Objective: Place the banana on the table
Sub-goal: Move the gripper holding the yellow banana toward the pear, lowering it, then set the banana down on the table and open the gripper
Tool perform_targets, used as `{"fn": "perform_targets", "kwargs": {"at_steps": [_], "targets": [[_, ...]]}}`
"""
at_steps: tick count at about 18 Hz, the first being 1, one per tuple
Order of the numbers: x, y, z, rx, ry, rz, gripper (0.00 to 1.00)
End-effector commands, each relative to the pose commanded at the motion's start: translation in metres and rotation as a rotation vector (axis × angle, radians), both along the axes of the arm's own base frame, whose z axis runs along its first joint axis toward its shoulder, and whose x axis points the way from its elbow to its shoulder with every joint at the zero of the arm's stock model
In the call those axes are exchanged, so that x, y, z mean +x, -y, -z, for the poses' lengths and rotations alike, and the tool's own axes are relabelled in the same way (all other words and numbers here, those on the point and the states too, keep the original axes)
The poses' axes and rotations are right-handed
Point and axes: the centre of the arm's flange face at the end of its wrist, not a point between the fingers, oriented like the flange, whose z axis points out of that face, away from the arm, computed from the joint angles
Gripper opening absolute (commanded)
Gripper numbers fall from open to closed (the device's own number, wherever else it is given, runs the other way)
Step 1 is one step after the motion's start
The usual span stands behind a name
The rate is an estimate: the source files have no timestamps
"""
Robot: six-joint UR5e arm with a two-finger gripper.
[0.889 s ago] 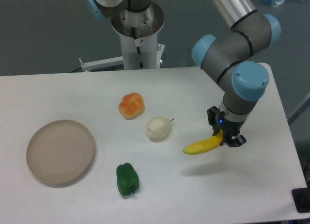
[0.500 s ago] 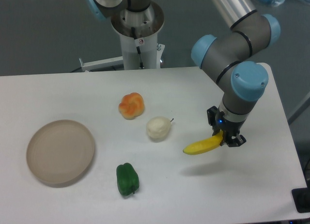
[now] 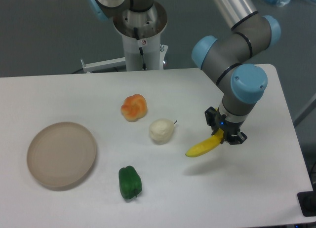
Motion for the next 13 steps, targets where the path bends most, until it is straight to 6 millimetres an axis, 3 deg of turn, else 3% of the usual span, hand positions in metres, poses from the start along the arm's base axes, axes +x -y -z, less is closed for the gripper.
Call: {"fn": "perform_targets", "kwargs": {"at_steps": [4,7,11,13], "targets": [[0.012,0.028,0.022,0.003,-0.003,-0.114,0.01],[0.025,0.047,0.034,-0.021,0.021,-0.126,0.1],[0.031,0.052,0.042,-0.033,0.034,-0.173,0.18],[0.032,0.051,0.043,-0.034,0.035,-0.17,0.31]]}}
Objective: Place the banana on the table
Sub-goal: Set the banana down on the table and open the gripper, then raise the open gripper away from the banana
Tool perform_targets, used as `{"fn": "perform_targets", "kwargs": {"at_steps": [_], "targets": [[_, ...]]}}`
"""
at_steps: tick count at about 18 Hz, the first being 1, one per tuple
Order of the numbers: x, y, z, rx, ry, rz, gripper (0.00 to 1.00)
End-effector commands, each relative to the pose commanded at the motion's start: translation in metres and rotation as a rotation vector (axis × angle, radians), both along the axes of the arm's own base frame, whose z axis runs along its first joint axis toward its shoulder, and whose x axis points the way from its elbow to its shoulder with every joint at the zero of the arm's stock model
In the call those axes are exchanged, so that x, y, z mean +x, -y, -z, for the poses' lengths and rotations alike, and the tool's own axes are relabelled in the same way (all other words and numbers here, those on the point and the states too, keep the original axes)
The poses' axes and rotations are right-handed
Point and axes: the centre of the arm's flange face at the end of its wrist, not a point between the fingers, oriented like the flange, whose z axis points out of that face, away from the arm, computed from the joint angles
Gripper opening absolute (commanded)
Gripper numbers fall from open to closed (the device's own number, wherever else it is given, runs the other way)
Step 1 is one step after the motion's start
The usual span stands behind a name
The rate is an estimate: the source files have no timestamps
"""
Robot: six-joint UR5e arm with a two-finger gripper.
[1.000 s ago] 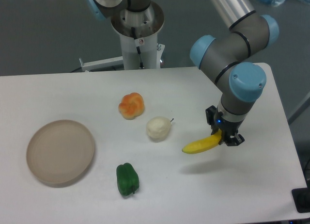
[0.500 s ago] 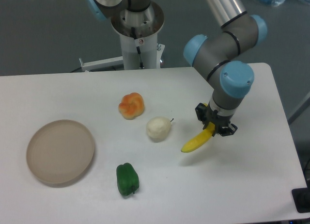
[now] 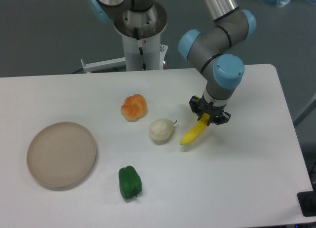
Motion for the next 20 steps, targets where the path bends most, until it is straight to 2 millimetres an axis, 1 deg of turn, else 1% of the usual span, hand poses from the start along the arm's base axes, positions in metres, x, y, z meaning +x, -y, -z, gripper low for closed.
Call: {"fn": "perform_targets", "kwargs": {"at_steps": [1,2,3,4,5,6,7,9,12,13,17,18,20], "targets": [[0.0,0.0,0.001,-0.001,0.001,0.002,0.4],[0.0,0.0,0.002,-0.002,0.002,0.006,0.62],[-0.001,0.0,0.001,0.0,0.001,0.009,0.72],[-0.001,0.0,0.001,0.0,0.001,0.008,0.75],[-0.002,0.0,0.0,0.001,0.0,0.008,0.8],[-0.003,-0.001,-0.001,0.003,-0.003,0.008,0.9],[-0.004,-0.002,-0.003,0.006,-0.007,0.006,0.98],[-0.011,-0.006,-0.015,0.019,-0.026,-0.001,1.0],[-0.034,-0.022,-0.055,0.072,-0.084,0.008,1.0],[-0.037,-0.026,-0.061,0.08,-0.095,0.02,1.0],[-0.042,-0.034,-0.081,0.114,-0.129,0.228,1.0],[-0.044,-0.036,-0.086,0.119,-0.141,0.308,1.0],[-0.047,-0.04,-0.086,0.118,-0.147,0.402,1.0]]}}
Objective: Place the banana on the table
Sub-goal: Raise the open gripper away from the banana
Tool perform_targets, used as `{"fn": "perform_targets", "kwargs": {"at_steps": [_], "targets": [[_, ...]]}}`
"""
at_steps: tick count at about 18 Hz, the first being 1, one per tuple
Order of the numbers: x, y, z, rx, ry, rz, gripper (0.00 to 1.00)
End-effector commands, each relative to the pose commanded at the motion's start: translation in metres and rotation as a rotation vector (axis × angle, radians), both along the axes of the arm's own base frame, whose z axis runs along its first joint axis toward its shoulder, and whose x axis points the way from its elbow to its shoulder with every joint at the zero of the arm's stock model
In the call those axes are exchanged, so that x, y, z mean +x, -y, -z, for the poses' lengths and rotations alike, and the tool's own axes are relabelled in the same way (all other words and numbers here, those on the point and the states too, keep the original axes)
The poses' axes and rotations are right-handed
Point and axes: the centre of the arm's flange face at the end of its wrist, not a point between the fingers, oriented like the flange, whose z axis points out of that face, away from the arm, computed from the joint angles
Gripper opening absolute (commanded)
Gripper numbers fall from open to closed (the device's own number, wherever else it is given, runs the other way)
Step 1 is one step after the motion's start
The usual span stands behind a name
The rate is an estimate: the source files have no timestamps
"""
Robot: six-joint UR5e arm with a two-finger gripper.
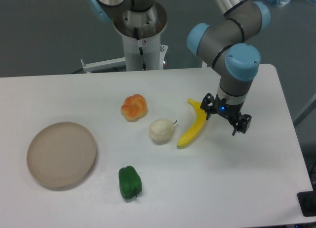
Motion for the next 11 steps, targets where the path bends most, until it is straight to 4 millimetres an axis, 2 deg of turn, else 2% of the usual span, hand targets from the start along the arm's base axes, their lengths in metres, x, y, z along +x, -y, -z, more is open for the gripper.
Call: {"fn": "perform_targets", "kwargs": {"at_steps": [2,5,7,11], "targets": [[-0.006,-0.007,-0.011,-0.023,0.02,0.02,1.0],[-0.009,-0.023,-0.015,-0.072,0.071,0.036,1.0],[-0.008,-0.03,-0.012,-0.074,0.07,0.044,1.0],[-0.006,-0.03,-0.007,-0.077,0.073,0.047,1.0]]}}
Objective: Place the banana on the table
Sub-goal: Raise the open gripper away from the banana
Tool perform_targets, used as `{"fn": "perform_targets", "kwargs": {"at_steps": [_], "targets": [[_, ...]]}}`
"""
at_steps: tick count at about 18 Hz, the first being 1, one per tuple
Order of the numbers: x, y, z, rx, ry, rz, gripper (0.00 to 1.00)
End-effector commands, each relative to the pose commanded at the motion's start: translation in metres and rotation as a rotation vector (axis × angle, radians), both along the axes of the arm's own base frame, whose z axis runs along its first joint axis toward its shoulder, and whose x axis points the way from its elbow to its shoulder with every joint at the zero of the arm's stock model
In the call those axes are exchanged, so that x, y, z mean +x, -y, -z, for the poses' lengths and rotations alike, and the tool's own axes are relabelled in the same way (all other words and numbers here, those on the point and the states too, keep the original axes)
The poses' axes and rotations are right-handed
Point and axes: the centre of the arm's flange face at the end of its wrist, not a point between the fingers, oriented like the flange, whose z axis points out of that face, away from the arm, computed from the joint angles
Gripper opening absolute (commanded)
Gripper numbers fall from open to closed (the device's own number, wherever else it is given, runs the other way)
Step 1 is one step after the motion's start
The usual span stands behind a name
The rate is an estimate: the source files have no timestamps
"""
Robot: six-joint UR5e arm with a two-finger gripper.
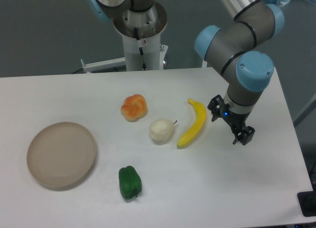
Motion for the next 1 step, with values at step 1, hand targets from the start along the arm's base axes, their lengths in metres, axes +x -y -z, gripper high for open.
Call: {"fn": "perform_targets", "kwargs": {"at_steps": [1], "targets": [[0.0003,0.0002,0.0007,-0.001,0.001,0.0,1.0]]}}
